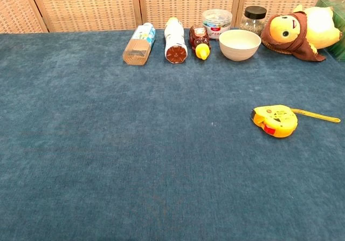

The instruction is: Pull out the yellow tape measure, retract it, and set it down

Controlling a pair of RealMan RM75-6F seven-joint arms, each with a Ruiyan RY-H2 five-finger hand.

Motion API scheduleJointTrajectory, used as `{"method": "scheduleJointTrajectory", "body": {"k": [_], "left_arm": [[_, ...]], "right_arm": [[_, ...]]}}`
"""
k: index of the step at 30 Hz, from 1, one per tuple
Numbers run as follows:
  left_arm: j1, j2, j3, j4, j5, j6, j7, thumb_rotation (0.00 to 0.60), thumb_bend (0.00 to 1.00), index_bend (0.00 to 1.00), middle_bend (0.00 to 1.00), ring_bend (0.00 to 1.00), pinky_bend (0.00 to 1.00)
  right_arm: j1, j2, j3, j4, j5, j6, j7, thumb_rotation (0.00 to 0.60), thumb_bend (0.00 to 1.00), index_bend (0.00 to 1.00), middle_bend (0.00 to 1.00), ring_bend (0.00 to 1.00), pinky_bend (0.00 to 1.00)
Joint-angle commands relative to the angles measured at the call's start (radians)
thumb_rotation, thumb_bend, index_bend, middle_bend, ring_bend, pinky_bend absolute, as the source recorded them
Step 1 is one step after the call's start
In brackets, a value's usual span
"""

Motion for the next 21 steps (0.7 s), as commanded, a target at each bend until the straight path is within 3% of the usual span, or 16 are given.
{"method": "scheduleJointTrajectory", "body": {"k": [1,14,21], "left_arm": [[0.001,0.002,0.002,-0.001,0.003,0.000,-0.001,0.600,0.28,0.59,0.53,0.40,0.40],[-0.005,0.046,-0.006,-0.027,0.011,-0.003,0.000,0.600,0.28,0.59,0.53,0.40,0.40],[-0.033,0.098,-0.021,-0.069,0.014,-0.034,0.011,0.600,0.28,0.59,0.53,0.40,0.40]], "right_arm": [[-0.002,0.000,-0.002,-0.001,-0.001,0.001,0.002,0.503,0.25,0.44,0.46,0.43,0.40],[0.003,0.015,0.000,-0.025,-0.016,0.001,-0.005,0.504,0.25,0.43,0.46,0.43,0.40],[0.089,0.022,0.029,-0.054,-0.012,-0.112,-0.007,0.504,0.24,0.38,0.46,0.45,0.44]]}}
